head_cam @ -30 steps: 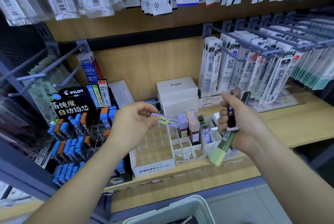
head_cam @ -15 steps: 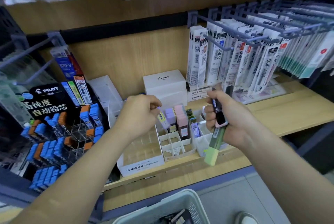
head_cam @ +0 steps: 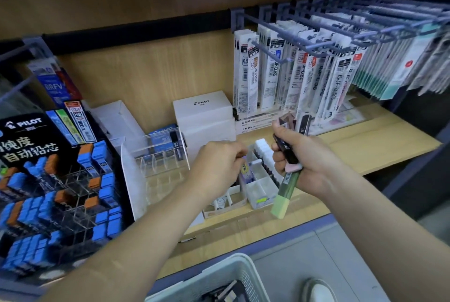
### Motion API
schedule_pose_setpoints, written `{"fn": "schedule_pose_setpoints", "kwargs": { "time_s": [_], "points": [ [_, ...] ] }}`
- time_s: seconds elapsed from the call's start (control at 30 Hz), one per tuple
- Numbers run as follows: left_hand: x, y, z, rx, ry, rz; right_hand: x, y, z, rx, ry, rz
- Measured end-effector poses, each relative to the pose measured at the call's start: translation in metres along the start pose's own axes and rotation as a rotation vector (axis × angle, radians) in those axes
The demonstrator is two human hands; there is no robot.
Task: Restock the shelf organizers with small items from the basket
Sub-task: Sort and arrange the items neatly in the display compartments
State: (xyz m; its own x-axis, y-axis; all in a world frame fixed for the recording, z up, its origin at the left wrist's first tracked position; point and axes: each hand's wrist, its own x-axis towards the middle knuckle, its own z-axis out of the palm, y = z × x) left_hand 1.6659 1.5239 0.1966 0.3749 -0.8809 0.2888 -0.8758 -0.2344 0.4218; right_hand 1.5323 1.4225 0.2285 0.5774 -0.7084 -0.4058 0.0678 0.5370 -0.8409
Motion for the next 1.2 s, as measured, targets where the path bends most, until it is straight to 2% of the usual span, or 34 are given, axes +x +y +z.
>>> {"fn": "schedule_pose_setpoints", "kwargs": {
  "time_s": [0.1, 0.2, 0.3, 0.37, 0.43, 0.5, 0.57, 0.6, 0.67, 0.77, 0.9, 1.03, 1.2],
  "points": [
    [0.003, -0.006, 0.012, 0.100, -0.013, 0.066, 0.001, 0.004, -0.001, -0.022, -0.008, 0.006],
    [0.005, -0.010, 0.026, 0.327, 0.003, 0.169, 0.002, 0.009, -0.001, -0.024, -0.041, 0.042],
    [0.003, -0.011, 0.032, 0.420, 0.067, 0.151, 0.002, 0.015, 0.003, -0.043, -0.073, 0.056],
    [0.003, -0.005, 0.023, 0.208, 0.056, 0.053, 0.002, 0.019, 0.006, -0.040, -0.072, 0.042],
    [0.003, 0.009, 0.004, -0.222, -0.004, -0.188, 0.002, 0.022, 0.008, 0.008, -0.043, 0.013],
    [-0.004, 0.024, -0.013, -0.678, -0.210, -0.432, 0.003, 0.022, 0.010, 0.068, -0.006, -0.010],
    [-0.019, 0.034, -0.018, -0.819, -0.450, -0.497, 0.004, 0.020, 0.011, 0.143, 0.022, -0.017],
    [-0.028, 0.039, -0.017, -0.866, -0.514, -0.496, 0.004, 0.019, 0.012, 0.188, 0.025, -0.017],
    [-0.038, 0.043, -0.015, -0.976, -0.516, -0.518, 0.003, 0.018, 0.015, 0.266, 0.012, -0.016],
    [-0.040, 0.039, -0.023, -0.990, -0.497, -0.534, 0.000, 0.012, 0.020, 0.350, 0.011, -0.022],
    [-0.040, 0.022, -0.048, -0.820, -0.538, -0.448, 0.000, -0.004, 0.011, 0.397, 0.026, -0.046],
    [-0.038, 0.006, -0.078, -0.715, -0.522, -0.401, -0.005, -0.005, 0.004, 0.218, -0.076, -0.004],
    [-0.039, -0.007, -0.094, -0.868, -0.503, -0.393, -0.012, 0.005, 0.015, 0.072, -0.245, 0.065]
  ]
}}
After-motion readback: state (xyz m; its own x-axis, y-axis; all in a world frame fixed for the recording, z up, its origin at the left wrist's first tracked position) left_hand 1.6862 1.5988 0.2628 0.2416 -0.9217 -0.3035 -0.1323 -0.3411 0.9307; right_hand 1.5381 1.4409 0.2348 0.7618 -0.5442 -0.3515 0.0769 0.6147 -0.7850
